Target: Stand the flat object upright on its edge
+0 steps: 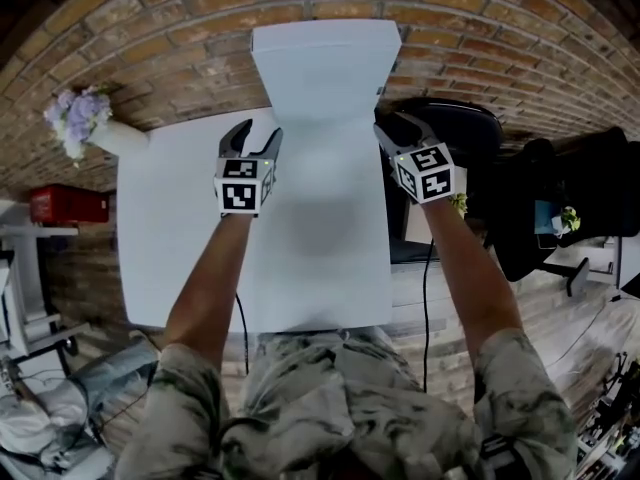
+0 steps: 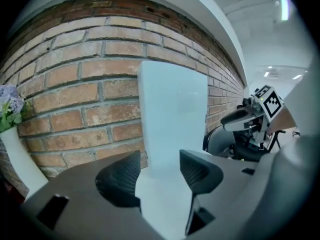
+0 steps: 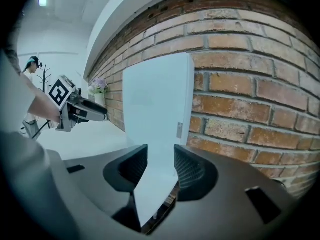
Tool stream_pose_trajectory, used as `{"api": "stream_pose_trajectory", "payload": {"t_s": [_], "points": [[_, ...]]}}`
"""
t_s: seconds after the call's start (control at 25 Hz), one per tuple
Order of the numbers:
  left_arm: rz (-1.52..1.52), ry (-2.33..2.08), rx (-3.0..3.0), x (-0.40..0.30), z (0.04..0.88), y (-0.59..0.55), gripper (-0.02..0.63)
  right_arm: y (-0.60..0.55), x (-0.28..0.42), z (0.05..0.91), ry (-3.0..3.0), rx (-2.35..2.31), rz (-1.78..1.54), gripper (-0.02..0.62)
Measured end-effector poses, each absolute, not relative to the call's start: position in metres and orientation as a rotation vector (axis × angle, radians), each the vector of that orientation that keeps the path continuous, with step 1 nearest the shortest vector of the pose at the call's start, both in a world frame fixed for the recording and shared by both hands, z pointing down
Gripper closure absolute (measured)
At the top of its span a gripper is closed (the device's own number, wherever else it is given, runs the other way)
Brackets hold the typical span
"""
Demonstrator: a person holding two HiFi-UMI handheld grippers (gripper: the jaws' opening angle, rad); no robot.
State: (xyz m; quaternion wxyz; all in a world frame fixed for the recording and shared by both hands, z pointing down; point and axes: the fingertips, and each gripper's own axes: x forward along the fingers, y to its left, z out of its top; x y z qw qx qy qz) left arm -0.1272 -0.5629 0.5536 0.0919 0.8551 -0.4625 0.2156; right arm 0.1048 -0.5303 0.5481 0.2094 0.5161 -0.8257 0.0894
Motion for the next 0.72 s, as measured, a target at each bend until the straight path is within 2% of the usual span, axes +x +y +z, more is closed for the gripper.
{"api": "stream_pose_trajectory", "payload": {"t_s": [0.24,0.32,0.44,0.72], "points": [[0.588,-1.339,2.545,-0.118,0.538,-0.508,0.348,-0.478,0.093,0.533,-2.337,1.43,0.244,0.433],[0.569,-1.318,2.548,-0.112,0.533,-0.487,0.351,-0.459,0.089,0.526,-2.355,1.434,0.245,0.459],[0.526,-1.29,2.544,-0.104,0.525,-0.453,0.376,-0.426,0.078,0.517,-2.379,1.417,0.239,0.496],[0.441,-1.203,2.567,-0.085,0.503,-0.366,0.484,-0.346,0.06,0.501,-2.445,1.349,0.263,0.549]]}}
